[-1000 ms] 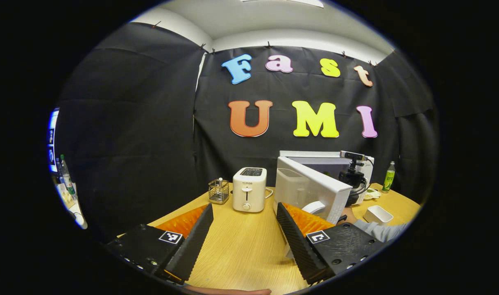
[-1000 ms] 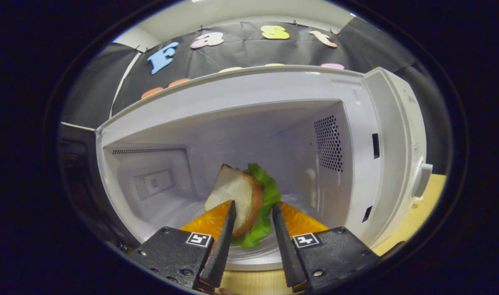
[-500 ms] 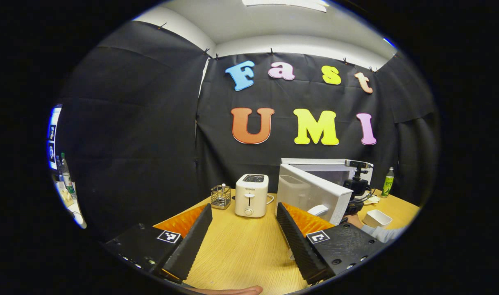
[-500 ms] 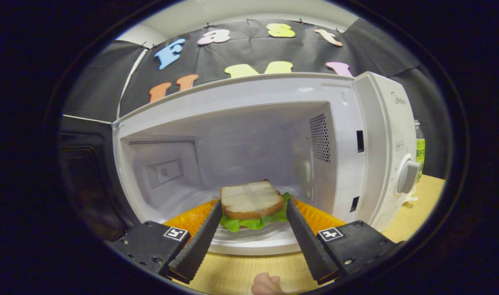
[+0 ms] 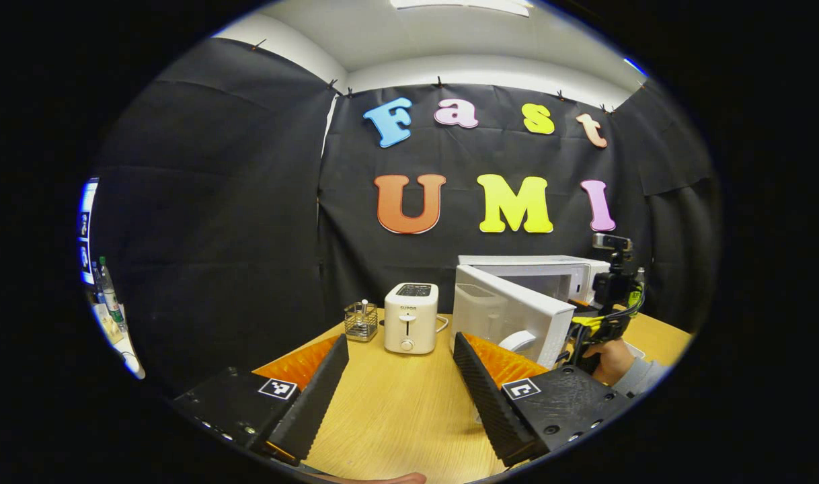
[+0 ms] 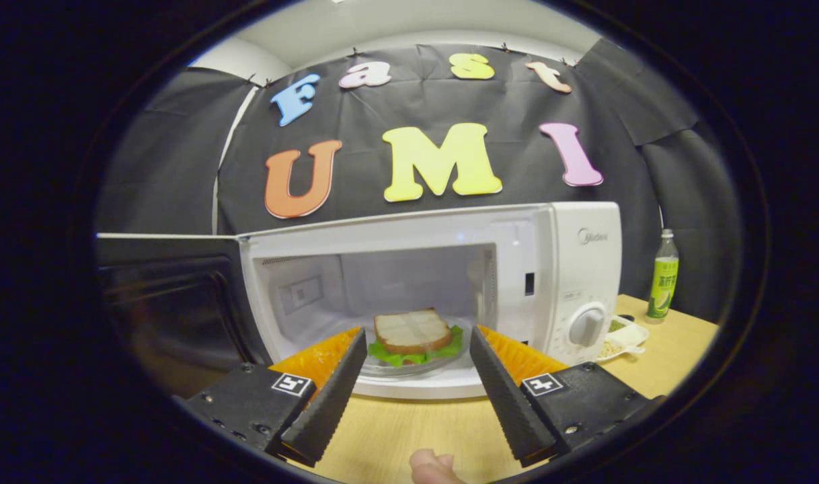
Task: Open the microwave oven with the left hand, put the food in, and close the microwave oven.
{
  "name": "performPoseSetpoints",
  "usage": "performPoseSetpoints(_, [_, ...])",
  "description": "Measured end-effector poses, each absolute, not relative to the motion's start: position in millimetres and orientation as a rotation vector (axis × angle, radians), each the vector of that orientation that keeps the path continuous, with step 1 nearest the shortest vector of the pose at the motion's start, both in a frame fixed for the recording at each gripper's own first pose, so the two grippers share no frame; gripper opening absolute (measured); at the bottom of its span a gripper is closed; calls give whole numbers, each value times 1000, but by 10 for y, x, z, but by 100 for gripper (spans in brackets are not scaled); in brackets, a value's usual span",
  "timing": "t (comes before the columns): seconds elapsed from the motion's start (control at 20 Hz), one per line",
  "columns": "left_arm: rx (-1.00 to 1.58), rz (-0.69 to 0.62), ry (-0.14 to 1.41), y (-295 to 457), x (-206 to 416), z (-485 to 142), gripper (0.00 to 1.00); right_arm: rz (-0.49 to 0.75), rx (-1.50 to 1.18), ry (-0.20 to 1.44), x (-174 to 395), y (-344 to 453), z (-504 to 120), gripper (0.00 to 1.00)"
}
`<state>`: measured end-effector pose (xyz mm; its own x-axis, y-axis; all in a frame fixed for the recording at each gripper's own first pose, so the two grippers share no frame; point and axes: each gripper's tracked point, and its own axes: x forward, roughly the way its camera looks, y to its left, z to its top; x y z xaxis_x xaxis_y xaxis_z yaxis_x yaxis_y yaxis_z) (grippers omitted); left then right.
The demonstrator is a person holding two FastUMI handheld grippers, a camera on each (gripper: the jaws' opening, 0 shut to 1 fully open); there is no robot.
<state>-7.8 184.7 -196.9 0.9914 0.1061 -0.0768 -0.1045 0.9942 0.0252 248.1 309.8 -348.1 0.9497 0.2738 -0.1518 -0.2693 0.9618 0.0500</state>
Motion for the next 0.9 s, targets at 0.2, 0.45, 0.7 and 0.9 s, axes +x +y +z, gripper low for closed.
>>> performPoseSetpoints(0.2, [21, 110, 84, 1876, 26, -2006, 85, 305, 34, 157, 2013, 2860, -2995, 92])
performPoseSetpoints(0.45, [10, 90, 74, 1880, 202, -2048, 66, 298, -59, 146, 1400, 2415, -2370, 98])
performPoseSetpoints(0.7, [3, 62, 101, 1882, 361, -2302, 10, 279, -129, 96, 893, 1933, -1796, 98])
performPoseSetpoints(0.9, [-58, -14, 123, 1622, 347, -2453, 0, 249, -131, 105, 554, 1511, -1605, 99])
